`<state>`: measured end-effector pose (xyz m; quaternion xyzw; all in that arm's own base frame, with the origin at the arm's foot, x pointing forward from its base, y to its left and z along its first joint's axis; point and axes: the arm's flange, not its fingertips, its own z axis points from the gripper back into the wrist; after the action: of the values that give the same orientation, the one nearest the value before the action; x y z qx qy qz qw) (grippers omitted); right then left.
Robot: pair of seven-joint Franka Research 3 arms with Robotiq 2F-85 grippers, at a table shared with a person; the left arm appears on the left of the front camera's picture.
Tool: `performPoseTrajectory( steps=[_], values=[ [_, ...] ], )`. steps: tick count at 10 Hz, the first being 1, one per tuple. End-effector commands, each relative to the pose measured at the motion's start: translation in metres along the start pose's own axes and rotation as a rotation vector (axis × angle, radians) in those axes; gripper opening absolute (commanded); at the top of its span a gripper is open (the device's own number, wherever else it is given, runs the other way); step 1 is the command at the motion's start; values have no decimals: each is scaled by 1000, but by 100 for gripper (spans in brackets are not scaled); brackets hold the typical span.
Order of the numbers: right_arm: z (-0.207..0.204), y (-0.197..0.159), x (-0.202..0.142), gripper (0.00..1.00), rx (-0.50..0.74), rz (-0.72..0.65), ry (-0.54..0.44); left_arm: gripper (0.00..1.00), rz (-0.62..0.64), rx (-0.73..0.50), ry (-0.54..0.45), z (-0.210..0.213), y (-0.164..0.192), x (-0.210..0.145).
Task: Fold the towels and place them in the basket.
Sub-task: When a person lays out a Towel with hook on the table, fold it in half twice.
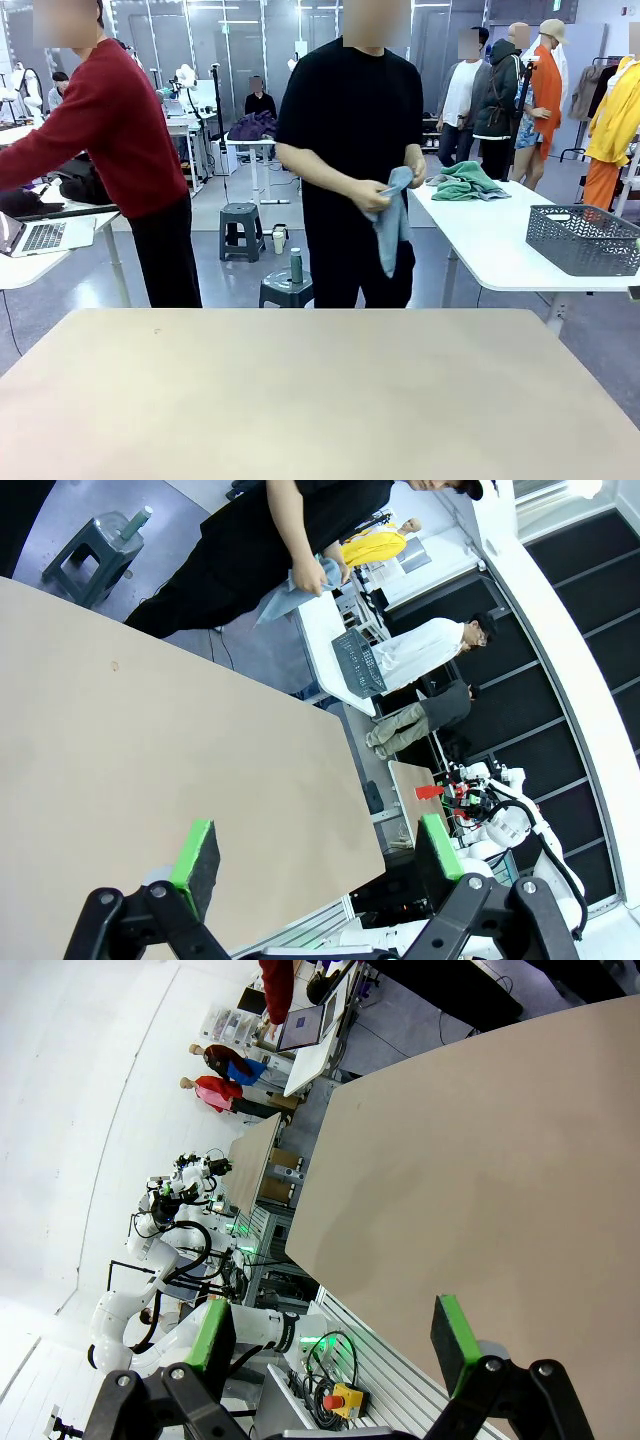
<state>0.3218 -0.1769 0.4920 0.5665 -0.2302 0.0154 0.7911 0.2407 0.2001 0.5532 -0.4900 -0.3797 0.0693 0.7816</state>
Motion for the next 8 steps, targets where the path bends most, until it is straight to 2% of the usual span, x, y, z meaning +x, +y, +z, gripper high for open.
performPoseTrajectory(
  steps=[1,8],
  values=[
    [1,1,0,100,10,5,-1,100,-14,-20,-6,0,-1,4],
    [1,1,0,100,10,5,-1,100,-14,-20,-6,0,-1,4]
  ],
)
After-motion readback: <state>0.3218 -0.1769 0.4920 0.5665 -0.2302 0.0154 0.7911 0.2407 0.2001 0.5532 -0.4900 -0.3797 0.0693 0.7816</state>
